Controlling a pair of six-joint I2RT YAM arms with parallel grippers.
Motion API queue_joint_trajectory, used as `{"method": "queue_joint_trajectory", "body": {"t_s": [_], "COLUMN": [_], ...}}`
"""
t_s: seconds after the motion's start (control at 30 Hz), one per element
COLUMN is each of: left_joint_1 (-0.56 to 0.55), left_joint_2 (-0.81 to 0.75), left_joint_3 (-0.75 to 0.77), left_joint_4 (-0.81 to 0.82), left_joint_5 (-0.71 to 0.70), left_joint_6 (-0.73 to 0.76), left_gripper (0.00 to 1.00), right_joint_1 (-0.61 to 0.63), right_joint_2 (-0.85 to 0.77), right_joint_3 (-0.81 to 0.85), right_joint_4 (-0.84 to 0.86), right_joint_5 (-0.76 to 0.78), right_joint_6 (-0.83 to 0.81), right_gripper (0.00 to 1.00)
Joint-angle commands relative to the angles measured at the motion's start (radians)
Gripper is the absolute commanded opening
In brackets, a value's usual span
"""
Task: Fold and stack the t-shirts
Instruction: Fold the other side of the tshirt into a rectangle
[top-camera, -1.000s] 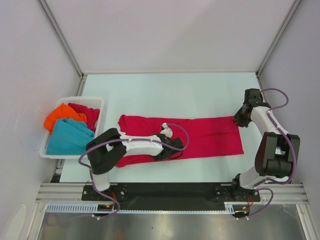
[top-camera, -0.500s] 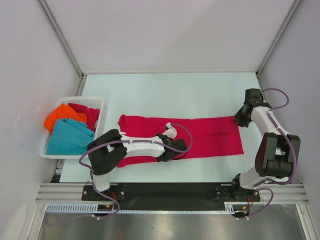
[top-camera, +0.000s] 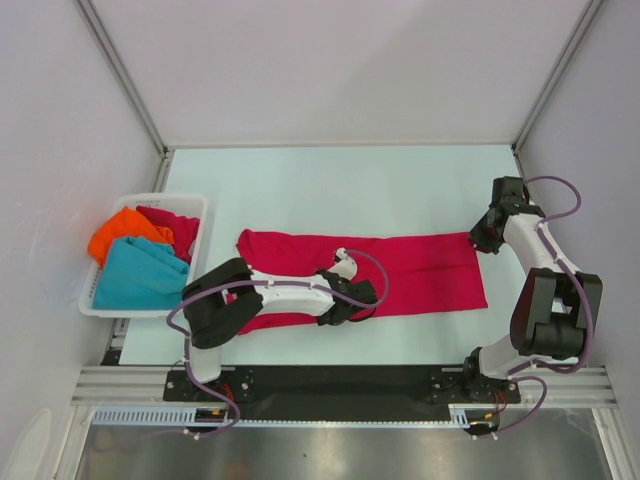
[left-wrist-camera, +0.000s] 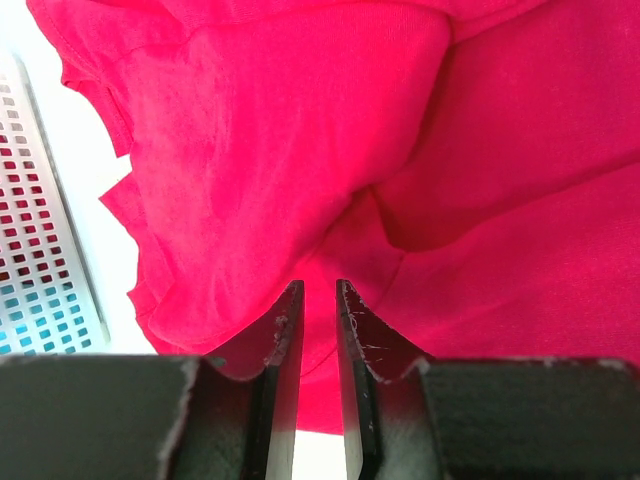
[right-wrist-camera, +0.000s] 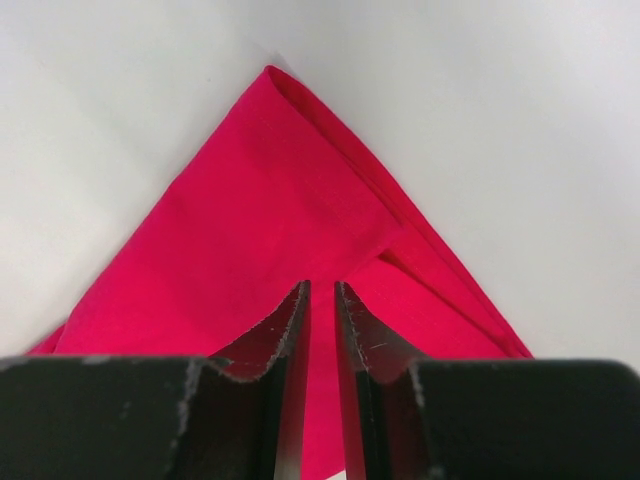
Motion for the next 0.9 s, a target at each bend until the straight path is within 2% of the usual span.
{"method": "queue_joint_trajectory", "body": {"t_s": [0.0, 0.47, 0.87], "left_joint_1": [-0.005, 0.006, 0.026], "left_joint_2": [0.016, 0.070, 0.087], "left_joint_3": [0.005, -0.029, -0.002], "left_joint_4": [0.020, 0.017, 0.000], "left_joint_5": [-0.033, -0.141, -0.168], "left_joint_6": [0.005, 0.008, 0.005], "left_gripper": [0.24, 0.25, 0.26], "right_joint_1": [-0.007, -0.011, -0.014], "right_joint_2": [-0.040, -0.039, -0.040], "right_joint_3": [0.002, 0.008, 0.011], "right_joint_4": [-0.001, -0.004, -0.003], "right_joint_5": [0.012, 0.016, 0.013], "right_joint_6": [-0.022, -0.023, -0.025], "right_gripper": [0.20, 0.21, 0.20]}}
